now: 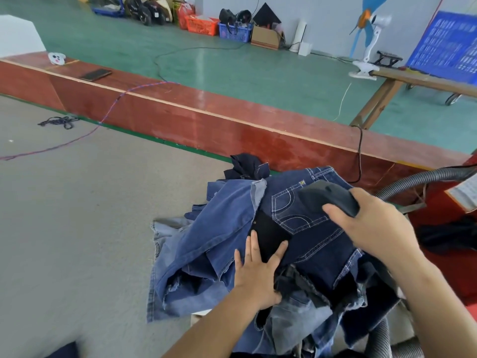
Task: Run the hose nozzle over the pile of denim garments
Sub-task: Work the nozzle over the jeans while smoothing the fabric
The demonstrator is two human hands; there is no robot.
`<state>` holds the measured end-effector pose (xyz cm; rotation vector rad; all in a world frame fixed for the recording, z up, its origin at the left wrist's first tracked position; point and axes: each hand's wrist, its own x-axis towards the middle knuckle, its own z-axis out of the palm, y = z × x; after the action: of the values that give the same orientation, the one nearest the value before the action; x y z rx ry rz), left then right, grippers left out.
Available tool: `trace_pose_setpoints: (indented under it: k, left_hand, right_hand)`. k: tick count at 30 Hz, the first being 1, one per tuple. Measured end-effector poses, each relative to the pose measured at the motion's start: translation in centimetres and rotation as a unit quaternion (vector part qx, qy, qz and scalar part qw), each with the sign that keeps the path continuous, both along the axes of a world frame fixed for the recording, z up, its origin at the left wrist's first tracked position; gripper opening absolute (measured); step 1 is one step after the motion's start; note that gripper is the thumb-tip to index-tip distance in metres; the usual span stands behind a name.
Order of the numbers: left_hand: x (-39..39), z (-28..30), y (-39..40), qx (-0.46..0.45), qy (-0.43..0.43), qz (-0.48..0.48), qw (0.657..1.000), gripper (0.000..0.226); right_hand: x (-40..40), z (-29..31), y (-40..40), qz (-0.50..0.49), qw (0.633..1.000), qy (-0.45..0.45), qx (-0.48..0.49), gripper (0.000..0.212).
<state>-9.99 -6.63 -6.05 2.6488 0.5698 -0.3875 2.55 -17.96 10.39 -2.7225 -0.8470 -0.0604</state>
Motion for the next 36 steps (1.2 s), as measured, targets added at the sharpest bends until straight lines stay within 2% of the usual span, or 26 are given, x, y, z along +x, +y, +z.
trace_pose_setpoints:
  k: [4,9,13,17,20,22,30,33,36]
  left_hand:
    - [-0.1,-0.1,-0.1,-0.006,-0.007,-0.009,1.000,0.112]
    - [-0.2,0.0,0.0,-0.015,0.002,-0.012,1.000,0.111]
    - [-0.2,0.3,0.1,-0.019,-0.001,-0.010,1.000,0.113]
    - [-0.3,0.5,0.1,-0.012,0.000,-0.011,1.000,0.112]
    - [-0.3,0.6,0.1,-0.015,0.006,-0.013,1.000,0.112]
    - [-0.2,0.6,0.0,-0.017,0.003,-0.011,1.000,0.113]
    - [-0.2,0.4,-0.1,-0.019,-0.004,-0.009,1.000,0.112]
    - [-0.2,0.2,0.0,-0.022,-0.009,-0.007,1.000,0.112]
    - [-0.1,0.1,0.1,-0.020,-0.006,-0.007,1.000,0.111]
  right_hand:
    - [-0.7,-1.4,0.6,0.060,0.994,0.060,-0.071,0.036]
    - [-1.2,-4.1,3.2,0.104,0.980,0.020,-0.167,0.034]
    - [-1.8,-5.8,5.0,0.103,0.984,0.003,-0.145,0.036]
    - [-1.5,-5.2,5.2,0.059,0.998,0.030,-0.019,0.036]
    - [-0.3,-3.1,4.4,0.033,0.998,0.007,0.044,0.039]
    - [0.1,-2.3,3.6,0.037,0.999,-0.002,0.030,0.038]
    - [-1.1,-4.4,4.1,0.109,0.984,-0.015,-0.138,0.033]
    - [-1.6,-5.7,5.4,0.106,0.981,-0.035,-0.160,0.037]
    - [-2.3,-6.6,6.5,0.101,0.985,-0.051,-0.126,0.039]
